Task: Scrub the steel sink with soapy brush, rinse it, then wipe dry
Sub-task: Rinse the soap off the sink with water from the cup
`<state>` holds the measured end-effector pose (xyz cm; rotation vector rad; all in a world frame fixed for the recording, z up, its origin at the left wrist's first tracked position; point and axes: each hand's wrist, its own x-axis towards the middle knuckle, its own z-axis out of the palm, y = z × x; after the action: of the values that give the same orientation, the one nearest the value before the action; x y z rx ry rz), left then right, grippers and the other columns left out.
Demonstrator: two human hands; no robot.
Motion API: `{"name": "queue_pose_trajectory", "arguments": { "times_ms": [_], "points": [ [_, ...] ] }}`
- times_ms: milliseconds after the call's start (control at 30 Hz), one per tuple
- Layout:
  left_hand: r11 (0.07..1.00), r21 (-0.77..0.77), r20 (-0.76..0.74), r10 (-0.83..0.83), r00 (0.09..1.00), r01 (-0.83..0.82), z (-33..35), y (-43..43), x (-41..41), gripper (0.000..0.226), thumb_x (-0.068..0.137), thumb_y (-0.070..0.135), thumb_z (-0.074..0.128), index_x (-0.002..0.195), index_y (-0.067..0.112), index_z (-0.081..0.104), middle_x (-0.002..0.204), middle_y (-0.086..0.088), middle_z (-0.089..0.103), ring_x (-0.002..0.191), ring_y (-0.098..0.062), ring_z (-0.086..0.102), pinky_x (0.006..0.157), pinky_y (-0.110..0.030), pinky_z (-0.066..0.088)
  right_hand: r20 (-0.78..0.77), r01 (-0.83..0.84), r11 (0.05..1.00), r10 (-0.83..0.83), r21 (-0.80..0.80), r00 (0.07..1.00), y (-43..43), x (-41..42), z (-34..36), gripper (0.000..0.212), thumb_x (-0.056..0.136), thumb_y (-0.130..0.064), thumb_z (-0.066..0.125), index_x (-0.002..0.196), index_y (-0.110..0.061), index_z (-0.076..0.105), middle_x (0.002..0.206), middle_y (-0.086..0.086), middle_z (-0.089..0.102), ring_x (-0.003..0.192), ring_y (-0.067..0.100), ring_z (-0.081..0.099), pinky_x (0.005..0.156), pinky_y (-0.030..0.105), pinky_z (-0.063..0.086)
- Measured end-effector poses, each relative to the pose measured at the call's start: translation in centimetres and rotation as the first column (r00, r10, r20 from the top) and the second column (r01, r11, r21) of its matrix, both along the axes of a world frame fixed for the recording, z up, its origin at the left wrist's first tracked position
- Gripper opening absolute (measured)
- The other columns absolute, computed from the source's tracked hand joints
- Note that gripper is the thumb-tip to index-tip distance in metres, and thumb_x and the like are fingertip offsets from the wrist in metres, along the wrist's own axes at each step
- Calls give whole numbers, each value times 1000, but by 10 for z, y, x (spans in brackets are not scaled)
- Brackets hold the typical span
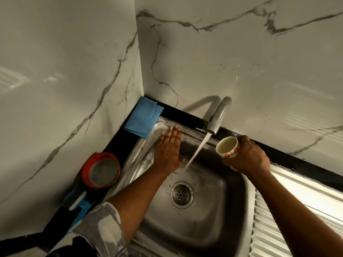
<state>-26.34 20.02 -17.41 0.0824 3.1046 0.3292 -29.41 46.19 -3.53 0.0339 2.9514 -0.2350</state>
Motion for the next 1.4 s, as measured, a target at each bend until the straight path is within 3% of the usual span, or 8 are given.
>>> {"name": "queue_pose_trajectory", "arguments": {
  "times_ms": [100,200,367,567,767,833,1033,1400],
  "points": [
    [999,-8,-15,44,999,-44,1,-8,-3,136,80,63,79,168,8,-8,177,-14,-6,164,-31,-9,133,-52,6,22,8,993,-6,-116,1000,-10,16,-12,100,56,-55,95,137,-22,46,128,6,65,116,29,63,94,41,53],
    [995,-26,27,92,995,-92,3,-23,-5,135,80,64,79,167,4,-5,176,-18,-6,163,-35,-7,133,-52,7,38,49,953,-40,-299,999,-28,35,-27,95,57,-48,97,135,-22,50,124,4,67,112,26,63,87,35,51],
    [993,-88,35,80,996,-77,9,-34,7,128,88,62,75,167,3,-7,176,-19,-9,163,-35,-8,133,-49,10,124,159,784,-105,-600,987,-63,57,-50,91,53,-50,98,130,-28,55,117,-8,67,105,14,65,83,32,53],
    [1000,-6,58,28,998,-27,17,-40,42,126,89,66,71,168,8,-9,176,-13,-14,163,-29,-12,133,-49,4,168,260,592,-206,-763,964,-99,74,-55,88,57,-36,99,132,-28,51,120,-7,65,108,15,65,91,45,60],
    [999,18,85,-49,995,47,33,-53,93,122,93,68,64,167,10,-13,175,-10,-18,162,-27,-17,133,-48,0,202,301,434,-260,-849,944,-108,76,-34,88,62,-20,97,137,-25,51,121,-6,64,106,11,63,79,26,54],
    [1000,22,96,-24,995,22,38,-54,107,122,93,68,64,167,9,-14,175,-11,-19,162,-27,-18,133,-46,-3,206,298,404,-256,-865,944,-105,77,-30,87,62,-19,96,137,-24,52,121,-6,64,106,11,64,79,25,54],
    [1000,-10,135,-19,991,21,62,-40,138,122,95,71,59,165,7,-18,174,-12,-23,162,-29,-18,133,-48,-3,156,237,457,-208,-857,966,-85,86,-28,90,61,-27,98,138,-24,52,124,-7,64,110,17,64,94,41,58],
    [989,-140,206,-12,978,42,109,-37,125,126,90,75,62,167,7,-12,176,-13,-14,163,-30,-14,133,-49,5,106,224,560,-235,-798,966,-74,75,-6,97,54,-40,100,136,-19,52,126,3,67,114,26,65,97,46,55]
  ]
}}
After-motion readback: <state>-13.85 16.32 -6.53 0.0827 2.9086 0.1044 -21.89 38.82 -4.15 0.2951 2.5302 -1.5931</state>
